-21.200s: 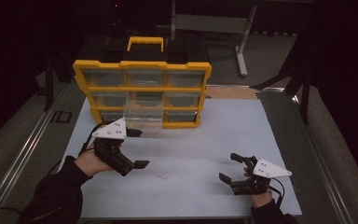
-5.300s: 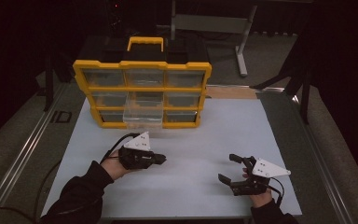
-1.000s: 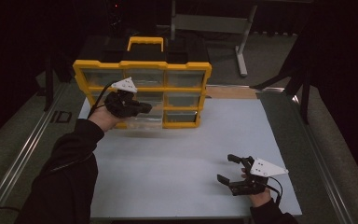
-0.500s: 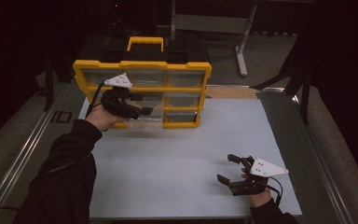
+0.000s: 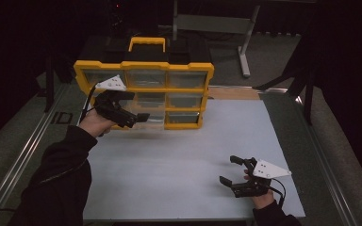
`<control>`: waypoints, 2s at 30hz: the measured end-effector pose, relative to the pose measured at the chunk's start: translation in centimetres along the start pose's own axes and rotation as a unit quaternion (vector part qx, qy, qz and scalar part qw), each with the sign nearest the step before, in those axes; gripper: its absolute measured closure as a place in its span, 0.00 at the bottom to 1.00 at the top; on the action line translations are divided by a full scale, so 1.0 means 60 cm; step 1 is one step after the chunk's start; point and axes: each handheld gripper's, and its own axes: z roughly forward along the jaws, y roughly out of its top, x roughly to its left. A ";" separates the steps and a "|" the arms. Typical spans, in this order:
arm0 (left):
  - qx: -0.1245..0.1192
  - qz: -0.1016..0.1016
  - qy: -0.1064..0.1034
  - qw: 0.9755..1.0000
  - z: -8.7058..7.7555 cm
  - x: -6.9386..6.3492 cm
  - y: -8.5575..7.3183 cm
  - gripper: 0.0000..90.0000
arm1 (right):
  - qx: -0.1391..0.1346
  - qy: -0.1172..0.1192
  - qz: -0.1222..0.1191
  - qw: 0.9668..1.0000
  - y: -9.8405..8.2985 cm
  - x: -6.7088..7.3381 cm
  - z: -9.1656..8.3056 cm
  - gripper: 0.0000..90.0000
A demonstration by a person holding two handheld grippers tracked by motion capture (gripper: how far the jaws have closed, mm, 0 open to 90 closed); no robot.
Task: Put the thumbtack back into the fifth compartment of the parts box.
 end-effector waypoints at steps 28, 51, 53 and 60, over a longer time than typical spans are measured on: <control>-0.047 0.002 0.009 0.999 -0.069 -0.050 -0.086 0.00 | 0.001 0.002 0.001 1.000 0.000 0.000 0.003 0.16; -0.056 -0.002 -0.009 0.998 -0.057 -0.093 -0.189 0.00 | 0.002 0.001 -0.001 1.000 0.001 0.002 0.003 0.15; -0.050 -0.003 -0.012 0.999 -0.053 -0.095 -0.199 0.00 | 0.001 0.001 -0.002 1.000 0.001 0.002 0.002 0.15; -0.055 -0.006 -0.012 0.998 -0.046 -0.104 -0.231 0.00 | 0.002 0.001 -0.001 1.000 0.001 0.002 0.003 0.15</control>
